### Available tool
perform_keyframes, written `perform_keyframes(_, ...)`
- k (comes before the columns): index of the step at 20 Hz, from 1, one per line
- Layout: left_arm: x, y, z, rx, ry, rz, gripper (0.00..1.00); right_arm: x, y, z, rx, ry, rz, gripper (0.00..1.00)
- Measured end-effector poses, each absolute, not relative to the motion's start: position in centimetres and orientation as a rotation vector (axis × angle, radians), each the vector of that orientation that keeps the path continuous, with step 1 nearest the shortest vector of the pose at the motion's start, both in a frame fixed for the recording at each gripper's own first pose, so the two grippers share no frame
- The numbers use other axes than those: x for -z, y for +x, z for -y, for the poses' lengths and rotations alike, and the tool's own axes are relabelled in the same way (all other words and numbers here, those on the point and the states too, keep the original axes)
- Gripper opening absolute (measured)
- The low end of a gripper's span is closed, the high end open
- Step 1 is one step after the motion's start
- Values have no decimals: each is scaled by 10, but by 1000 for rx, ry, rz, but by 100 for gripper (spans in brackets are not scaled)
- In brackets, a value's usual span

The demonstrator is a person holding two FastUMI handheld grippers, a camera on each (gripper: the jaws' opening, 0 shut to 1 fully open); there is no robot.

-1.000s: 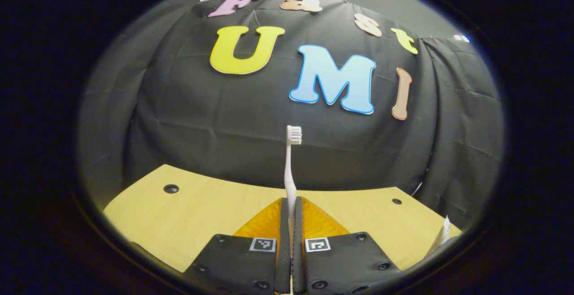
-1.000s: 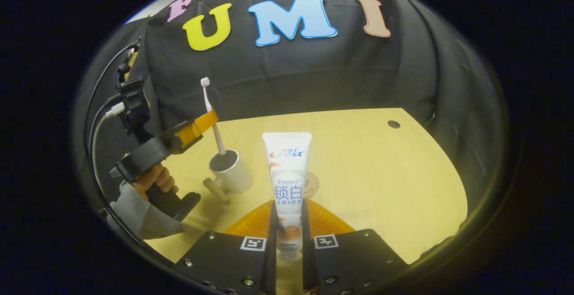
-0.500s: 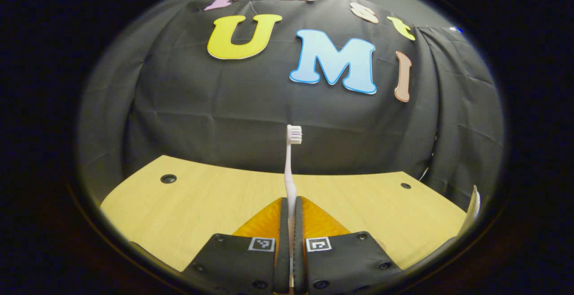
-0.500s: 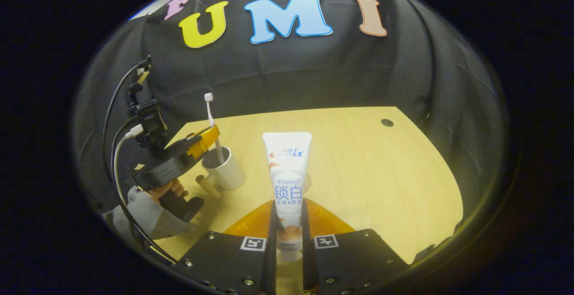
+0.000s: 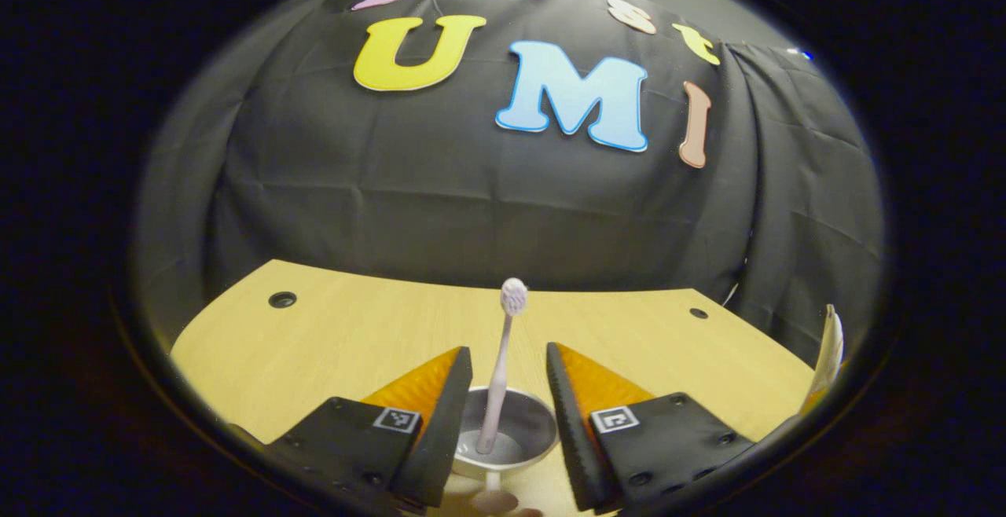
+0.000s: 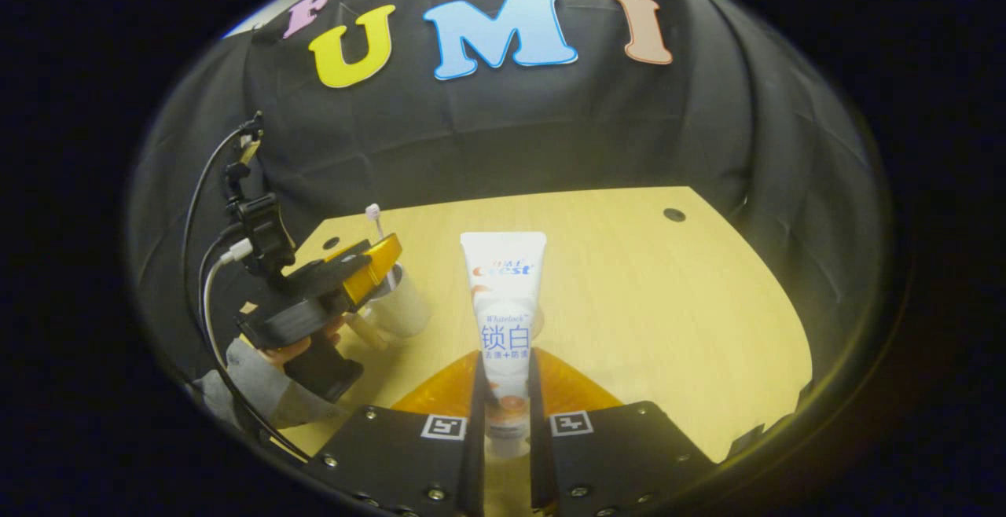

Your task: Put the toothbrush and toothpaste on the desktop into the cup, then pick up the cup and place it on the coaster on the desktop.

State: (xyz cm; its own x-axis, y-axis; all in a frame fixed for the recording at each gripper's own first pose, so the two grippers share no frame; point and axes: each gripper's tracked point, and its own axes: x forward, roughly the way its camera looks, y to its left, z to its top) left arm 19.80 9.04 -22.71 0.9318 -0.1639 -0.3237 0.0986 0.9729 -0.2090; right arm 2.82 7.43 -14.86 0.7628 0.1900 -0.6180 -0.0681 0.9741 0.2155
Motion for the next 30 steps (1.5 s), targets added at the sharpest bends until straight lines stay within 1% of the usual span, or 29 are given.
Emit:
perform_keyframes(1,224,196,-90,133,-188,-342,75,146,29,-75,-143,183,-685,19)
perform_keyframes(2,219,195,-91,131,-184,-335,81,145,28,-76,-143,179,-678,23)
perform_keyframes(3,214,193,-94,123,-178,-325,81,142,29,-77,-146,176,-670,23)
perform_keyframes(4,207,190,-96,118,-174,-314,77,140,30,-81,-148,173,-661,23)
perform_keyframes(5,200,187,-97,118,-172,-301,82,137,31,-82,-151,170,-652,23)
perform_keyframes(6,194,184,-98,118,-167,-291,83,134,34,-84,-156,167,-642,23)
perform_keyframes(7,189,180,-99,117,-155,-286,91,131,36,-87,-162,163,-632,23)
perform_keyframes(8,183,177,-100,116,-143,-279,84,130,39,-90,-170,159,-622,23)
perform_keyframes(9,177,173,-102,116,-136,-270,90,127,42,-94,-180,156,-612,23)
perform_keyframes(10,170,169,-104,115,-133,-262,91,125,46,-98,-190,150,-603,23)
perform_keyframes(20,133,131,-133,66,-132,-238,91,93,100,-146,-307,119,-429,23)
perform_keyframes(21,130,129,-136,63,-137,-233,91,88,108,-153,-322,124,-409,27)
perform_keyframes(22,128,128,-139,59,-142,-233,91,83,114,-160,-340,130,-386,23)
perform_keyframes(25,121,123,-144,56,-173,-228,91,68,135,-184,-382,131,-311,23)
perform_keyframes(26,120,122,-146,54,-185,-228,91,70,141,-190,-389,124,-304,27)
perform_keyframes(27,119,121,-148,53,-195,-230,91,72,146,-195,-392,116,-305,23)
perform_keyframes(30,117,115,-157,44,-210,-235,91,75,159,-214,-420,114,-288,23)
